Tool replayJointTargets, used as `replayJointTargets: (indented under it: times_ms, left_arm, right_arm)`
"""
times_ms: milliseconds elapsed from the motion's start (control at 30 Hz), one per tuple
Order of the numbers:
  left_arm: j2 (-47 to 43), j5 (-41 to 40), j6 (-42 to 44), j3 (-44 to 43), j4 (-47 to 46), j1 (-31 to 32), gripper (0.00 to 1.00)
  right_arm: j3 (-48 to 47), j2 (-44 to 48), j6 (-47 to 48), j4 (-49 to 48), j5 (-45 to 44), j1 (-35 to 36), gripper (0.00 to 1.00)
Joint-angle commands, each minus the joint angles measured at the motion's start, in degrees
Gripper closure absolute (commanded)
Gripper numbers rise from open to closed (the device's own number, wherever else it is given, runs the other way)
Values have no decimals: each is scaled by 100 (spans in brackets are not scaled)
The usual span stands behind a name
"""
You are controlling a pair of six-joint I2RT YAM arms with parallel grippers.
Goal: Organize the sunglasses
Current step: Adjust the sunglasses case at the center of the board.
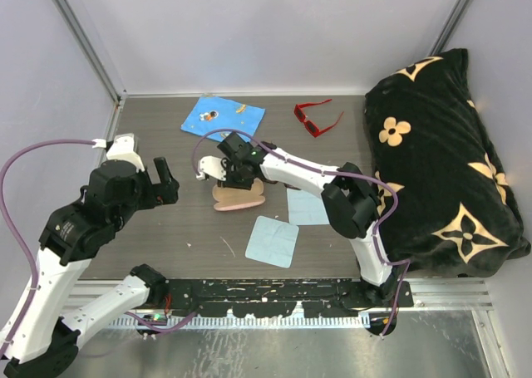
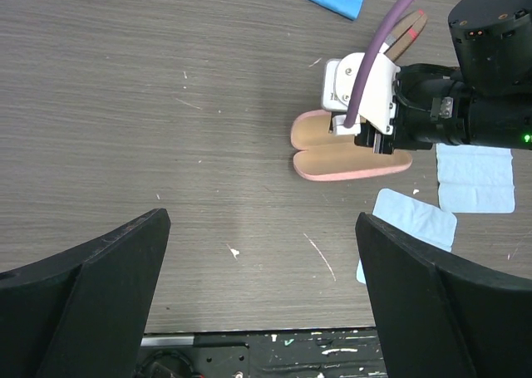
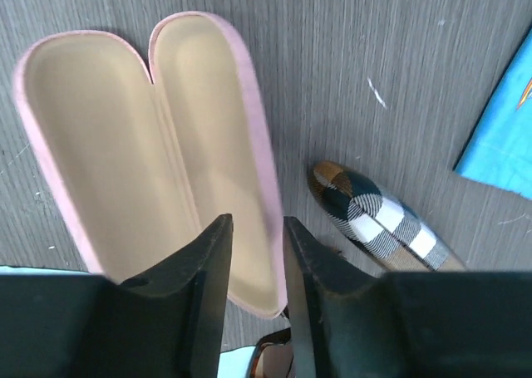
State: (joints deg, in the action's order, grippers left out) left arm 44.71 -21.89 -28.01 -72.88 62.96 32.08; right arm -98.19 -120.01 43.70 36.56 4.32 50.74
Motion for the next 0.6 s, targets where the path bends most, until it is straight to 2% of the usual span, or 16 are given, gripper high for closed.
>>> replayJointTargets:
  times_ms: [0, 100, 200, 400, 500, 567]
  left_arm:
    - [-35, -126, 107, -230, -109, -26, 3]
    - [-9, -126, 118, -235, -131, -26, 3]
    - [10, -105, 120, -220, -152, -26, 2]
    - [53, -43, 129, -144, -269, -26, 0]
    - [94, -16, 147, -127, -320, -26, 0]
    - [113, 30, 155, -100, -378, -21, 0]
  right_arm:
    - [-288, 219, 21, -145, 357, 6, 58]
    - [-288, 392, -108, -244, 375, 8, 48]
    - [-267, 617, -268, -344, 456, 4, 43]
    - [206, 1326, -872, -948, 620, 6, 39]
    - [635, 1793, -1461, -1406, 525, 6, 38]
    - [874, 2038, -2213, -1706, 259, 6, 38]
